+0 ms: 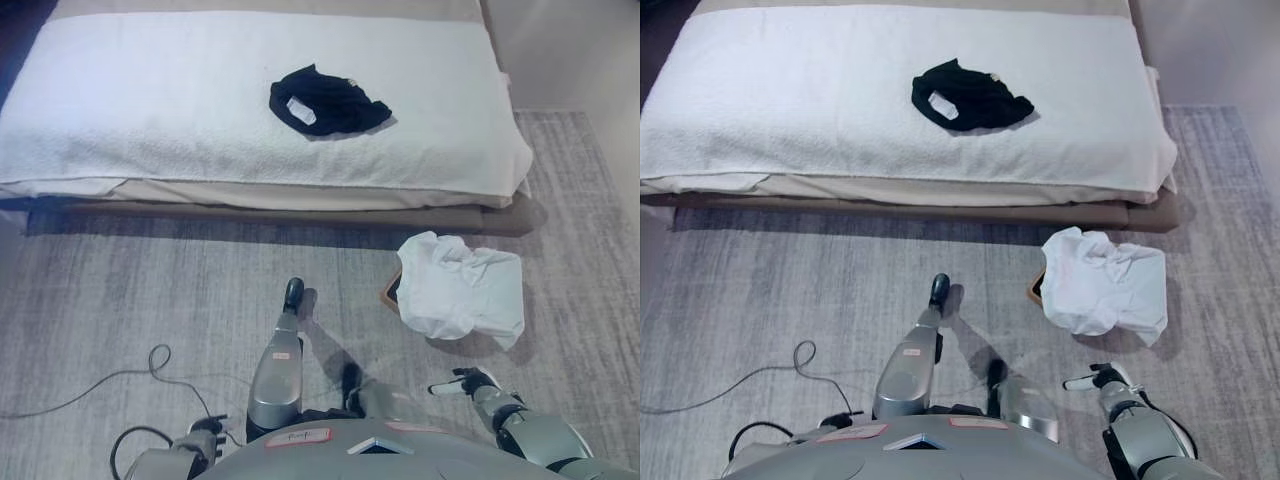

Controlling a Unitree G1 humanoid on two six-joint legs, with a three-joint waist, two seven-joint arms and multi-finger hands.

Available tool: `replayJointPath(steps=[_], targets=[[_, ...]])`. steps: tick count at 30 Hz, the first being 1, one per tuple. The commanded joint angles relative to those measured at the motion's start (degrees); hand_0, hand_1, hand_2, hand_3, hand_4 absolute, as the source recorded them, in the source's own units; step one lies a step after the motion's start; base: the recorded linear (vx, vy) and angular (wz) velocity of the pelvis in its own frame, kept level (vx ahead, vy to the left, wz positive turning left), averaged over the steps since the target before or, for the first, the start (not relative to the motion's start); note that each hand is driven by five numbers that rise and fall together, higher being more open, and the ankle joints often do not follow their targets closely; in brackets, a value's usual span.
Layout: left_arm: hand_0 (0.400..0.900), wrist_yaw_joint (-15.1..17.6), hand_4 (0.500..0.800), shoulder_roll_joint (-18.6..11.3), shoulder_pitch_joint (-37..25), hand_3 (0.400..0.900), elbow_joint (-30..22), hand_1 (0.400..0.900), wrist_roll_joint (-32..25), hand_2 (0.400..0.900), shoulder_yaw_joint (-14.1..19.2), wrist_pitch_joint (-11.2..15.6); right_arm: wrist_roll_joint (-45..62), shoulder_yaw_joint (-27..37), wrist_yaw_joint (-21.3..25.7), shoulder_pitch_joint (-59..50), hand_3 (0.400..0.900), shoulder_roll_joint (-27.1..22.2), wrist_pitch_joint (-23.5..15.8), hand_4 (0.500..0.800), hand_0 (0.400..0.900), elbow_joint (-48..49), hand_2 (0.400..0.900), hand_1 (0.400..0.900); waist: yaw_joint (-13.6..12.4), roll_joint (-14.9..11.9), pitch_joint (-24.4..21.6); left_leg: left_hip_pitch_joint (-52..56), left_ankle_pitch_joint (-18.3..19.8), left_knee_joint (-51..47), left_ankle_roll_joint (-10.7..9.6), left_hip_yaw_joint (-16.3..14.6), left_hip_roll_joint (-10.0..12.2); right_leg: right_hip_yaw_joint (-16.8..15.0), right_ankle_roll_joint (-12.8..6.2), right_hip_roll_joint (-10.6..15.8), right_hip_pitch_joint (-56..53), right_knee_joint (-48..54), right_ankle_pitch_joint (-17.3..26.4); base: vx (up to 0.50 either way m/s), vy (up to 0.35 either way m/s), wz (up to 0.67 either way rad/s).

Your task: Put the clothes on the bed into the basket.

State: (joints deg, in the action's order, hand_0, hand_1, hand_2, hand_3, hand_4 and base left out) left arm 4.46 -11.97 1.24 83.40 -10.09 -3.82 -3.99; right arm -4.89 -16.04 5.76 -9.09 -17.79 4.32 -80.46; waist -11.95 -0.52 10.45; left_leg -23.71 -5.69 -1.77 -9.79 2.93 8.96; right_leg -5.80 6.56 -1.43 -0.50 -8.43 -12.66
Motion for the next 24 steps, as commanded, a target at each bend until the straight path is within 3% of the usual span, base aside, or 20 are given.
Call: replayJointPath(steps=[1, 3, 4, 6, 7, 8, 10, 11, 12, 13, 14, 15, 16, 18, 20, 24], targets=[[0.900, 1.76, 0.800, -2.70, 0.19, 0.900, -0.38, 0.900, -1.88, 0.900, 3.14, 0.90, -0.26, -2.49, 0.15, -0.02, 0.900, -1.48, -0.19, 0.800, 0.900, 2.03, 0.900, 0.900, -1.47, -3.18, -3.44, -7.68, -15.08, 0.36, 1.22, -1.40, 1.37, -2.01, -12.89, 9.83, -23.70, 9.32, -2.53, 0.80, 0.479, -0.79], [0.900, 1.67, 0.800, -3.22, -0.14, 0.900, -0.05, 0.900, -1.79, 0.900, 3.12, 0.74, -0.45, -2.59, -0.34, -0.33, 0.900, -0.80, -0.51, 0.800, 0.900, 2.95, 0.900, 0.900, -2.51, -4.35, -5.39, -6.52, -17.56, 2.40, 1.20, -2.27, 0.61, -0.61, -15.45, 13.97, -24.78, 5.72, 2.52, 0.78, 0.472, -0.31], [0.900, 1.67, 0.800, -3.64, -0.18, 0.900, 0.03, 0.900, -1.36, 0.900, 2.72, 0.69, -0.28, -2.15, -0.31, 0.15, 0.900, -0.39, -0.83, 0.800, 0.900, 3.88, 0.900, 0.900, -2.48, -5.27, -6.30, -5.70, -17.14, 4.37, 1.41, -3.15, -0.31, 0.44, -16.52, 15.45, -23.21, 2.00, 9.39, 0.68, 0.361, 0.06], [0.900, 1.66, 0.800, -4.95, -1.04, 0.900, -0.71, 0.900, -0.39, 0.900, 1.96, 0.59, 0.04, -2.11, -0.44, 0.41, 0.900, 0.06, -1.00, 0.800, 0.900, 4.56, 0.900, 0.900, -2.92, -5.57, -7.03, -3.18, -13.74, 6.29, 3.63, -4.35, -1.45, 1.99, -15.94, 16.84, -17.23, -8.82, 24.65, 0.59, 0.369, 0.01], [0.900, 1.35, 0.800, -5.21, -2.33, 0.900, -1.52, 0.900, 0.06, 0.900, 0.60, 0.44, -0.69, -2.99, -0.48, 0.32, 0.900, 0.24, -0.93, 0.800, 0.900, 4.72, 0.900, 0.900, -2.50, -4.85, -6.67, -0.72, -12.30, 5.55, 5.21, -4.68, -2.30, 2.97, -14.76, 15.77, -12.93, -14.35, 27.47, 0.53, 0.443, 0.20], [0.900, 1.23, 0.800, -5.15, -3.25, 0.900, -2.00, 0.900, 0.22, 0.900, -0.15, 0.46, -0.69, -3.39, -0.37, 0.00, 0.900, 0.35, -0.88, 0.800, 0.900, 4.90, 0.900, 0.900, -1.55, -4.24, -6.26, 1.43, -10.95, 4.60, 6.64, -4.88, -3.45, 3.21, -13.72, 13.40, -9.25, -17.73, 26.85, 0.53, 0.449, 0.46], [0.900, 1.02, 0.800, -5.53, -4.27, 0.900, -2.26, 0.900, 0.97, 0.900, -1.15, 0.39, 0.42, -2.71, -0.05, 0.76, 0.900, 0.60, -1.03, 0.800, 0.900, 4.90, 0.900, 0.900, 1.56, -3.07, -5.11, 7.43, -7.72, 1.54, 9.10, -3.52, -6.69, 5.38, -12.77, 8.56, -2.93, -19.21, 19.78, 0.58, 0.390, 0.67], [0.900, 1.06, 0.800, -5.91, -4.89, 0.900, -2.34, 0.900, 1.40, 0.900, -1.43, 0.28, 0.41, -2.70, -0.03, 1.32, 0.900, 0.85, -1.12, 0.800, 0.900, 4.71, 0.900, 0.900, 2.83, -2.65, -4.45, 10.47, -6.62, 0.42, 9.56, -2.67, -7.81, 9.29, -12.53, 8.58, -1.24, -17.21, 16.54, 0.63, 0.274, 0.71], [0.900, 0.94, 0.800, -6.07, -5.58, 0.900, -2.34, 0.900, 1.90, 0.900, -1.73, 0.25, 0.17, -2.73, 0.07, 1.88, 0.900, 1.09, -0.98, 0.800, 0.900, 4.27, 0.900, 0.900, 3.89, -1.90, -3.98, 13.85, -5.35, -0.80, 9.45, -2.03, -8.04, 15.79, -12.34, 11.31, -0.61, -13.94, 14.45, 0.63, 0.189, 0.61], [0.900, 0.87, 0.800, -5.99, -5.91, 0.900, -2.35, 0.900, 2.53, 0.900, -2.07, 0.08, -0.54, -2.80, 0.18, 2.51, 0.900, 1.12, -0.70, 0.800, 0.900, 3.89, 0.900, 0.900, 4.87, -1.23, -3.83, 16.38, -4.18, -1.49, 9.14, -1.67, -7.94, 19.94, -12.05, 12.49, 0.18, -10.38, 12.98, 0.59, 0.121, 0.55], [0.900, 0.78, 0.800, -5.82, -6.30, 0.900, -2.28, 0.900, 3.18, 0.900, -2.31, 0.01, -0.78, -2.40, 0.21, 3.03, 0.900, 1.07, -0.41, 0.800, 0.900, 3.17, 0.900, 0.900, 5.73, -0.80, -3.81, 18.32, -3.24, -2.18, 8.89, -1.17, -8.12, 20.92, -12.28, 12.34, 2.06, -6.95, 12.58, 0.57, 0.053, 0.71], [0.900, 0.71, 0.800, -5.56, -6.53, 0.900, -2.28, 0.900, 3.42, 0.900, -2.75, 0.10, -0.77, -2.18, 0.33, 3.45, 0.900, 1.05, -0.51, 0.800, 0.900, 3.34, 0.900, 0.900, 7.04, -0.80, -3.15, 20.43, -2.15, -2.44, 8.74, -0.04, -8.79, 19.38, -12.74, 11.46, 2.89, -3.35, 13.16, 0.57, 0.010, 0.99], [0.900, 0.47, 0.800, -5.23, -6.71, 0.900, -2.40, 0.900, 4.25, 0.900, -3.24, 0.12, -0.68, -2.01, 0.38, 3.81, 0.900, 0.98, -0.51, 0.800, 0.900, 3.49, 0.900, 0.900, 8.52, -0.89, -2.76, 22.33, -1.15, -2.66, 8.87, 1.31, -9.53, 15.84, -13.11, 9.98, 4.49, 0.26, 14.39, 0.53, -0.026, 1.01], [0.900, 0.29, 0.800, -4.92, -6.84, 0.900, -2.22, 0.900, 5.71, 0.900, -3.71, 0.56, -0.95, -1.92, 0.54, 4.31, 0.900, 1.02, -0.47, 0.800, 0.900, 3.32, 0.900, 0.900, 10.12, -1.51, -2.13, 24.80, 0.81, -2.88, 8.86, 2.59, -10.19, 12.32, -14.28, 10.01, 6.59, 5.91, 18.31, 0.50, -0.063, 0.82], [0.900, -0.15, 0.800, -4.47, -6.38, 0.900, -1.81, 0.900, 6.76, 0.900, -3.85, 0.55, -2.50, -2.74, 0.08, 4.39, 0.900, 0.91, -0.47, 0.800, 0.900, 3.97, 0.900, 0.900, 11.08, -1.75, -1.94, 27.34, 2.92, -2.76, 8.47, 3.99, -10.40, 11.63, -15.57, 11.02, 9.14, 8.84, 21.87, 0.47, -0.098, 0.74], [0.900, 0.35, 0.800, -4.07, -5.44, 0.900, -0.83, 0.900, 7.16, 0.900, -3.21, 0.25, -5.20, -4.20, 1.99, 2.66, 0.900, 0.16, -0.53, 0.800, 0.900, 6.26, 0.900, 0.900, 11.32, -3.38, -1.45, 30.01, 7.35, -0.34, 8.63, 6.71, -12.26, 11.19, -15.73, 12.05, 9.43, 7.60, 23.10, 0.34, -0.147, 0.63]])
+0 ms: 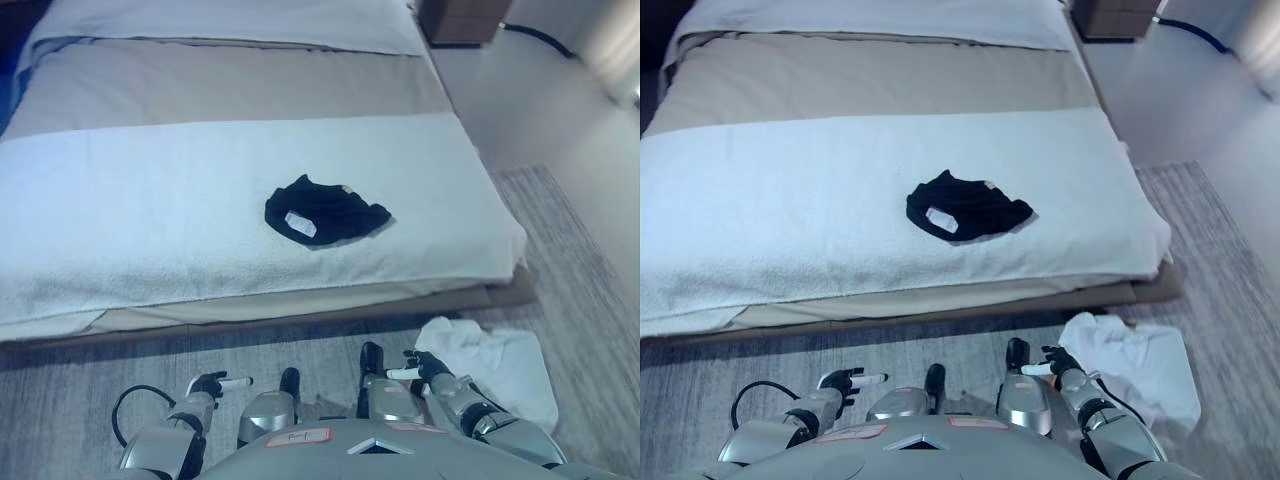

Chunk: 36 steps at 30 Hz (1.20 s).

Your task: Put the clothes on the bed into the basket.

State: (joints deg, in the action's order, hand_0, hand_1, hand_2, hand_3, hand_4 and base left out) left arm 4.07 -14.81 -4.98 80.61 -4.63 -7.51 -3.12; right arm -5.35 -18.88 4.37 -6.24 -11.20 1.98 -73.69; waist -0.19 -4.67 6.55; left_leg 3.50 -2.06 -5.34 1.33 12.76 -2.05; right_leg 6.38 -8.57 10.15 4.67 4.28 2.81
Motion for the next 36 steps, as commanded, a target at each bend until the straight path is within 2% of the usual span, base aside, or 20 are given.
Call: replayJointPath(steps=[1, 2, 5, 8, 10, 12, 15, 21, 29, 30, 31, 32, 35, 36], targets=[[0.900, 1.47, 0.800, -1.07, 0.52, 0.900, 1.93, 0.900, 0.98, 0.900, 0.73, -0.26, -5.63, -2.23, 4.33, -2.39, 0.900, -7.24, 1.71, 0.800, 0.900, 0.57, 0.900, 0.900, -0.53, 0.69, 2.50, 3.00, 4.36, 3.35, -2.53, -2.64, -1.38, -1.29, -0.34, 0.22, 4.40, -6.16, 7.47, 0.19, -0.179, 0.59], [0.900, 2.53, 0.800, -0.79, 0.22, 0.900, 1.92, 0.900, -0.09, 0.900, 0.72, -0.20, -6.25, -3.43, 4.54, -5.20, 0.900, -8.08, 1.65, 0.800, 0.900, 2.20, 0.900, 0.900, -0.47, 0.97, 2.60, 2.45, 4.28, 3.26, -2.85, -2.04, -1.09, -1.60, -0.09, -0.15, 4.95, -6.74, 7.49, 0.14, -0.175, 0.48], [0.900, 4.09, 0.800, 0.00, -0.34, 0.900, 2.74, 0.900, -0.62, 0.900, -0.26, -0.19, -8.26, -5.83, 5.58, -13.31, 0.900, -10.14, 2.38, 0.800, 0.900, 2.67, 0.900, 0.900, -0.93, 2.37, 2.24, 1.15, 2.88, 1.19, -4.42, -0.13, 0.81, 1.54, 0.18, 0.30, 5.56, -6.29, 7.59, 0.10, -0.153, 0.50], [0.900, 5.86, 0.800, 0.76, -3.88, 0.900, 2.00, 0.900, -2.94, 0.900, -3.76, 0.08, -9.16, -11.03, 6.62, -27.57, 0.900, -11.30, 2.90, 0.800, 0.900, 4.98, 0.900, 0.900, -1.40, 3.99, 4.33, -4.99, 0.49, 0.38, -5.16, 0.39, 2.49, 2.46, 0.13, 0.11, 10.68, -6.17, 8.17, -0.17, -0.058, 0.08], [0.900, 6.61, 0.800, 1.22, -5.60, 0.900, 1.76, 0.900, -5.21, 0.900, -5.48, 0.35, -9.06, -14.45, 6.76, -37.50, 0.900, -12.37, 3.36, 0.800, 0.900, 4.80, 0.900, 0.900, -2.25, 4.54, 6.41, -8.98, -1.18, 0.34, -5.79, 0.59, 2.91, 2.87, 0.34, 0.07, 14.37, -7.36, 8.17, -0.19, -0.017, -0.01], [0.900, 6.82, 0.800, 0.38, -6.18, 0.900, 1.89, 0.900, -7.60, 0.900, -5.52, 0.60, -8.65, -16.74, 6.74, -47.08, 0.900, -13.78, 3.89, 0.800, 0.900, 4.19, 0.900, 0.900, -3.06, 4.88, 8.13, -11.46, -2.15, 0.34, -5.97, 1.23, 3.28, 3.22, 0.67, 0.02, 17.00, -8.97, 7.81, -0.10, -0.028, 0.13], [0.900, 7.04, 0.800, 0.42, -7.31, 0.900, 1.28, 0.900, -9.63, 0.900, -6.60, 0.74, -7.85, -18.08, 7.90, -55.24, 0.900, -13.72, 4.38, 0.800, 0.900, 0.79, 0.900, 0.900, -4.05, 5.52, 10.51, -13.61, -3.12, 0.34, -6.21, 3.06, 3.14, 4.22, 0.89, 0.85, 18.84, -11.10, 6.88, -0.07, -0.030, 0.36], [0.900, 6.39, 0.800, -0.51, -7.23, 0.900, -0.77, 0.900, -12.25, 0.900, -8.14, 1.66, -8.78, -20.20, 8.28, -65.01, 0.900, -15.88, 5.00, 0.800, 0.900, -6.14, 0.900, 0.900, -7.43, 8.02, 13.79, -17.70, -4.64, 0.34, -6.72, 7.65, 1.83, 8.55, 0.41, 3.48, 21.09, -13.74, 5.72, -0.06, -0.039, 0.52], [0.900, 5.48, 0.800, -0.75, -6.24, 0.900, -3.92, 0.900, -14.30, 0.900, -10.36, 2.54, -7.65, -22.30, 8.75, -71.47, 0.900, -21.00, 4.64, 0.800, 0.900, -7.21, 0.900, 0.900, -10.76, 11.53, 16.18, -21.80, -6.42, 0.34, -7.25, 11.00, 1.03, 10.29, 0.38, 5.27, 25.02, -18.67, 3.75, -0.01, -0.034, 0.34], [0.900, 11.91, 0.800, 5.69, -19.60, 0.900, -6.28, 0.900, -18.16, 0.900, -16.15, 2.23, -7.77, -24.17, 8.70, -71.94, 0.900, -17.52, 5.11, 0.800, 0.900, -7.25, 0.900, 0.900, -9.55, 10.59, 15.98, -21.72, -5.22, 0.34, -7.27, 10.76, 1.57, 10.16, 0.12, 4.88, 25.34, -19.49, 1.87, -0.03, -0.044, 0.03], [0.900, 10.09, 0.800, 3.99, -19.31, 0.900, -4.41, 0.900, -17.67, 0.900, -14.36, 1.62, -7.02, -23.12, 8.88, -71.48, 0.900, -17.84, 5.05, 0.800, 0.900, -6.73, 0.900, 0.900, -9.11, 10.36, 16.84, -22.73, -6.60, 0.34, -7.48, 10.85, 1.45, 10.08, 0.65, 4.94, 26.38, -19.17, 3.56, -0.01, -0.050, -0.12], [0.900, 9.18, 0.800, 3.04, -17.51, 0.900, -3.24, 0.900, -17.60, 0.900, -13.02, 1.78, -6.06, -22.95, 9.39, -71.79, 0.900, -17.81, 4.84, 0.800, 0.900, -6.31, 0.900, 0.900, -9.19, 9.82, 16.71, -23.27, -6.63, 0.34, -7.59, 10.79, 1.72, 9.97, 0.73, 4.67, 27.09, -19.23, 3.44, -0.08, -0.016, -0.08], [0.900, 9.35, 0.800, 3.32, -13.15, 0.900, -3.10, 0.900, -18.32, 0.900, -12.42, 2.29, -4.52, -24.39, 9.50, -74.24, 0.900, -18.05, 4.99, 0.800, 0.900, -6.96, 0.900, 0.900, -10.45, 9.43, 16.79, -25.08, -7.08, 0.34, -7.73, 11.25, 1.88, 9.96, 0.79, 4.70, 29.06, -20.19, 3.12, -0.01, -0.063, 0.13], [0.900, 7.57, 0.800, 2.16, -6.75, 0.900, -4.29, 0.900, -17.43, 0.900, -11.76, 3.52, -3.85, -24.53, 9.77, -75.12, 0.900, -20.10, 5.08, 0.800, 0.900, -7.30, 0.900, 0.900, -12.31, 10.20, 17.04, -25.64, -7.36, 0.34, -7.71, 11.90, 1.56, 10.38, 0.82, 5.13, 29.48, -20.48, 3.09, 0.05, -0.108, 0.22]])
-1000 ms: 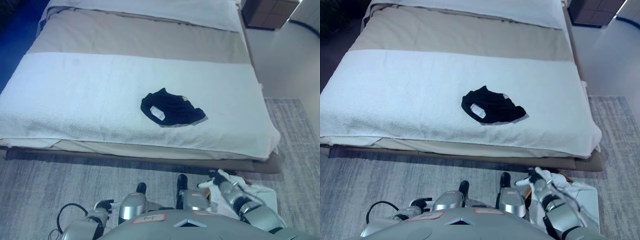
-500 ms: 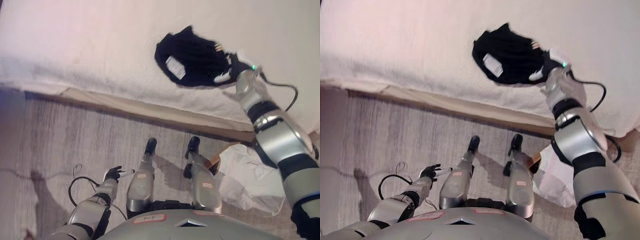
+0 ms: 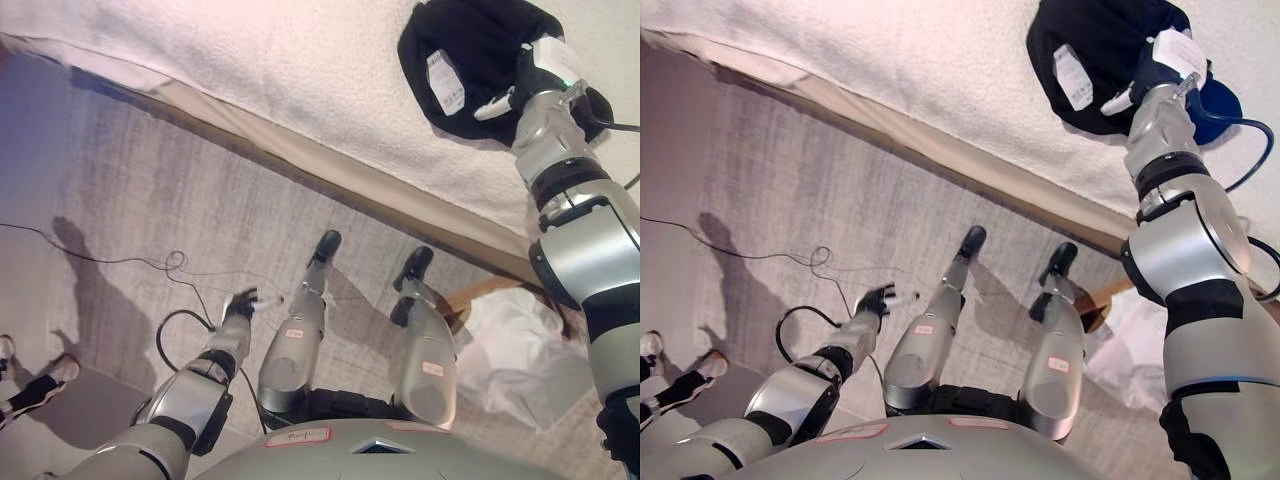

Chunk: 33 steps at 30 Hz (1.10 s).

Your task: Put the clothes on the bed into the basket.

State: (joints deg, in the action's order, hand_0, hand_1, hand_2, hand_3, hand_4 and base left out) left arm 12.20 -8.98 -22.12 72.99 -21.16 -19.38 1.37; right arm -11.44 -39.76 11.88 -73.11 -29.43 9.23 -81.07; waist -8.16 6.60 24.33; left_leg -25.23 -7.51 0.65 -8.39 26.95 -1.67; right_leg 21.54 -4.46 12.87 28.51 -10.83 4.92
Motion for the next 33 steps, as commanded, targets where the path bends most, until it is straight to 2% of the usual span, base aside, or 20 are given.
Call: replayJointPath(steps=[1, 3, 4, 10, 11, 12, 13, 20, 28, 31, 32, 33], targets=[[0.900, 0.63, 0.800, -4.45, 12.57, 0.900, 4.53, 0.900, -0.71, 0.900, 2.05, -1.52, 2.28, -3.61, 1.65, -6.78, 0.900, -4.47, -3.33, 0.800, 0.900, 0.28, 0.900, 0.900, -4.80, -0.78, -0.76, 3.49, -0.72, -5.65, 2.27, -2.16, 1.38, -5.00, -3.68, 2.13, 5.58, -6.62, -1.15, 0.06, -0.096, 0.20], [0.900, 0.49, 0.800, -4.74, 13.85, 0.900, 4.66, 0.900, -1.47, 0.900, 2.38, -1.84, 3.08, -3.62, 1.48, -6.66, 0.900, -5.52, -3.86, 0.800, 0.900, 0.93, 0.900, 0.900, -4.82, -0.45, -0.44, 3.15, -0.77, -5.65, 2.31, -2.00, 1.30, -5.16, -3.70, 2.40, 6.32, -7.44, -1.45, 0.01, -0.019, 0.02], [0.900, 0.10, 0.800, -4.69, 14.75, 0.900, 3.31, 0.900, -0.59, 0.900, 1.37, -0.57, 3.15, -3.26, 1.57, -7.10, 0.900, -6.39, -4.39, 0.800, 0.900, 0.12, 0.900, 0.900, -5.27, 0.47, 0.33, 2.39, -1.20, -5.65, 2.37, -1.94, 1.16, -5.28, -3.57, 2.66, 7.60, -8.48, -1.77, -0.05, 0.039, -0.02], [0.900, -0.05, 0.800, -4.54, 15.27, 0.900, 0.63, 0.900, -2.72, 0.900, 0.56, 0.60, 5.27, -4.25, 0.29, -8.68, 0.900, -9.33, -5.58, 0.800, 0.900, 1.20, 0.900, 0.900, -5.71, 1.55, 1.21, 1.08, -1.75, -5.65, 2.41, -2.18, 0.96, -6.05, -3.64, 3.04, 10.10, -9.86, -2.13, -0.01, 0.009, 0.00], [0.900, -0.10, 0.800, -4.43, 15.52, 0.900, 0.08, 0.900, -2.96, 0.900, 0.33, 0.78, 6.46, -4.21, 0.01, -9.00, 0.496, -10.16, -5.89, 0.558, 0.496, 1.43, 0.496, 0.496, -5.75, 1.78, 1.36, 0.96, -1.83, -5.65, 2.44, -2.09, 0.88, -6.10, -3.62, 3.11, 10.24, -10.01, -2.25, -0.01, 0.004, 0.05], [0.900, -0.12, 0.800, -4.42, 15.65, 0.900, -0.29, 0.900, -3.16, 0.900, 0.25, 0.93, 7.06, -4.22, -0.16, -9.14, 0.496, -10.60, -6.01, 0.558, 0.496, 1.29, 0.496, 0.496, -5.81, 1.88, 1.47, 0.92, -1.87, -5.65, 2.42, -2.08, 0.82, -6.13, -3.64, 3.20, 10.23, -10.11, -2.29, -0.02, 0.005, 0.07], [0.900, -0.08, 0.800, -4.37, 15.75, 0.900, -0.62, 0.900, -3.28, 0.900, 0.00, 0.95, 7.50, -4.15, -0.18, -9.41, 0.400, -11.22, -6.08, 0.500, 0.400, 1.17, 0.400, 0.400, -5.82, 2.03, 1.63, 0.89, -1.91, -5.65, 2.44, -2.10, 0.74, -6.07, -3.68, 3.37, 10.30, -10.34, -2.39, -0.01, 0.001, 0.07], [0.900, 0.19, 0.800, -4.01, 16.17, 0.900, -2.00, 0.900, -3.48, 0.900, -1.39, 1.31, 7.85, -4.84, 0.32, -9.89, 0.400, -12.96, -6.63, 0.500, 0.400, -0.04, 0.400, 0.400, -5.57, 2.43, 2.24, 1.33, -1.87, -5.65, 2.54, -2.06, 0.23, -6.24, -3.85, 3.68, 9.54, -10.00, -2.31, 0.00, 0.003, 0.00], [0.900, 0.53, 0.800, -3.94, 16.05, 0.900, -1.37, 0.900, -3.35, 0.900, -1.66, 1.19, 7.50, -4.32, 0.78, -9.64, 0.400, -12.39, -6.28, 0.500, 0.400, -0.70, 0.400, 0.400, -5.01, 2.53, 2.03, 3.43, -1.39, -5.65, 2.75, -2.76, -0.33, -6.56, -4.10, 3.72, 6.54, -8.34, -1.70, 0.01, 0.017, -0.04], [0.900, 0.47, 0.800, -3.91, 16.19, 0.900, -0.55, 0.900, -3.15, 0.900, -1.02, 1.13, 7.50, -3.51, 0.98, -8.73, 0.400, -12.25, -6.22, 0.500, 0.400, -0.43, 0.400, 0.400, -4.54, 2.07, 1.31, 4.91, -0.83, -5.65, 2.93, -3.58, -0.59, -6.90, -4.27, 3.63, 4.68, -7.13, -1.01, 0.00, 0.064, -0.13], [0.900, 0.50, 0.800, -3.89, 16.10, 0.900, -0.14, 0.900, -3.15, 0.900, -0.75, 1.13, 7.53, -3.04, 1.13, -8.22, 0.400, -12.13, -6.14, 0.500, 0.400, -0.32, 0.400, 0.400, -4.23, 1.84, 1.24, 4.85, -1.93, -5.65, 2.84, -3.63, -1.09, -6.76, -4.06, 3.86, 4.24, -5.65, 1.40, -0.04, 0.109, -0.22], [0.900, 0.49, 0.800, -3.83, 16.21, 0.900, 0.28, 0.900, -2.99, 0.900, -0.39, 1.08, 7.47, -2.56, 1.14, -7.44, 0.400, -11.98, -6.10, 0.500, 0.400, -0.22, 0.400, 0.400, -3.99, 1.52, 0.87, 5.50, -1.64, -5.65, 2.94, -3.91, -1.17, -7.04, -4.12, 3.71, 3.30, -4.94, 1.66, -0.04, 0.112, -0.26]])
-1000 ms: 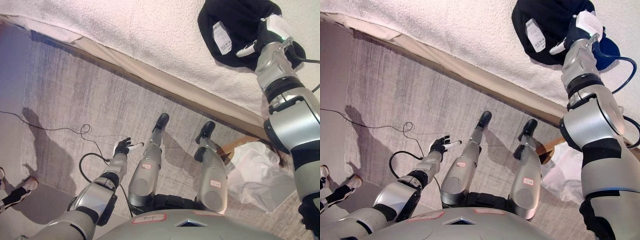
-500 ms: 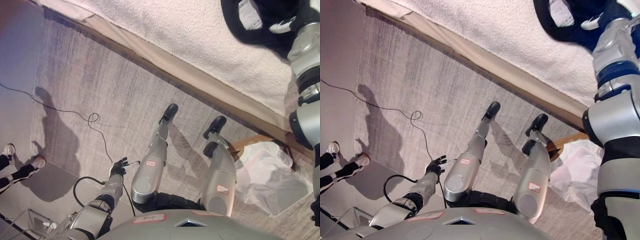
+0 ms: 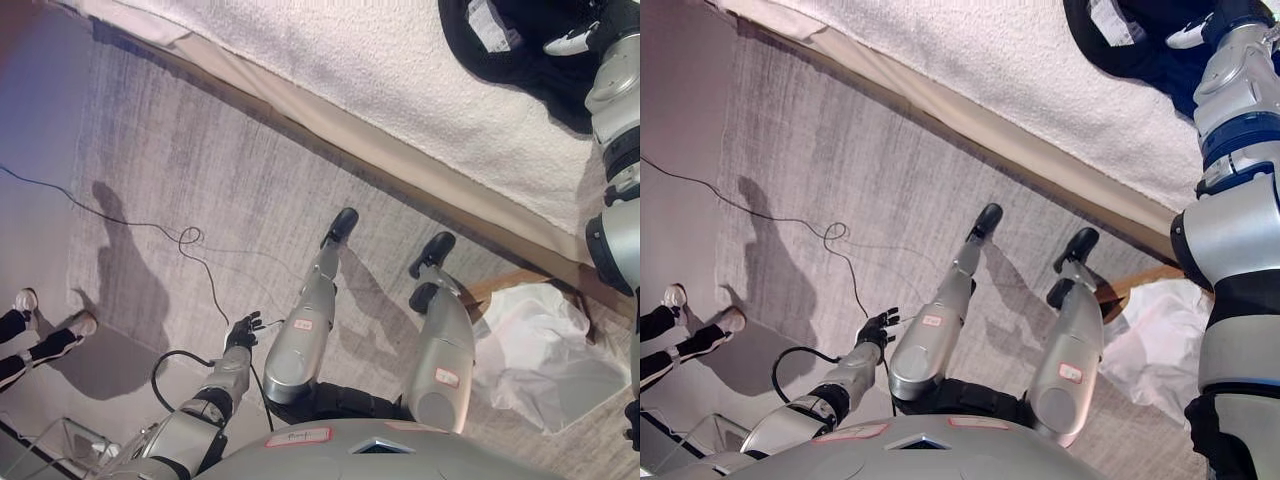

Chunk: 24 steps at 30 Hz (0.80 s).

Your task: Put the clothes on the bed into the basket.

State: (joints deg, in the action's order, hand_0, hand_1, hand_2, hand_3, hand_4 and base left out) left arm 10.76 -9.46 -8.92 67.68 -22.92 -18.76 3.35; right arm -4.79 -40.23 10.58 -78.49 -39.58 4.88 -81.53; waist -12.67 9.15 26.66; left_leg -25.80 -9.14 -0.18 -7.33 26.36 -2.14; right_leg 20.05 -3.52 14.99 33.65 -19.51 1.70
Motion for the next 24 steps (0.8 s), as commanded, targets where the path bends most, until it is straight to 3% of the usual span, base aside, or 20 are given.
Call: replayJointPath(steps=[1, 8, 14, 24], targets=[[0.900, 1.96, 0.800, -3.37, 3.10, 0.900, 6.03, 0.900, -1.18, 0.900, -0.52, -0.98, 0.76, -1.82, 2.46, -1.54, 0.400, -1.66, -1.65, 0.500, 0.400, 0.38, 0.400, 0.400, 0.84, -1.43, -1.88, 6.73, 0.33, -4.82, 2.02, -3.77, -0.74, -5.72, -5.17, 1.49, -2.82, 4.59, 5.27, 0.03, 0.045, -0.21], [0.900, 2.18, 0.800, -3.22, 3.83, 0.900, 8.57, 0.900, 0.48, 0.900, 3.78, -1.74, 0.04, 2.98, 2.73, 6.26, 0.400, -0.81, -1.56, 0.500, 0.400, 2.20, 0.400, 0.400, 4.46, -5.05, -6.23, 14.07, 5.08, -3.43, 3.90, -9.66, -1.44, -8.92, -6.00, 0.65, -10.78, 10.95, 7.83, 0.09, 0.123, -0.61], [0.900, 1.12, 0.800, -3.73, 5.36, 0.900, 11.05, 0.900, 2.75, 0.900, 8.03, -3.03, -2.48, 6.61, 0.86, 14.95, 0.400, -1.06, -1.63, 0.500, 0.400, 4.21, 0.400, 0.400, 8.84, -8.89, -10.66, 21.72, 10.11, -1.32, 5.22, -15.06, -0.85, -14.07, -6.71, -1.27, -16.71, 13.11, 8.29, 0.09, 0.054, -0.60], [0.900, -1.03, 0.800, -4.35, 6.23, 0.900, 13.05, 0.900, 6.75, 0.900, 10.11, -4.29, -3.14, 12.64, -1.29, 26.12, 0.400, -6.07, -1.80, 0.500, 0.400, 5.70, 0.400, 0.400, 13.66, -9.82, -17.22, 29.93, 11.96, -4.77, 5.88, -20.78, 0.80, -18.50, -7.52, -3.36, -20.86, 15.50, 8.97, 0.07, 0.024, -0.44]])
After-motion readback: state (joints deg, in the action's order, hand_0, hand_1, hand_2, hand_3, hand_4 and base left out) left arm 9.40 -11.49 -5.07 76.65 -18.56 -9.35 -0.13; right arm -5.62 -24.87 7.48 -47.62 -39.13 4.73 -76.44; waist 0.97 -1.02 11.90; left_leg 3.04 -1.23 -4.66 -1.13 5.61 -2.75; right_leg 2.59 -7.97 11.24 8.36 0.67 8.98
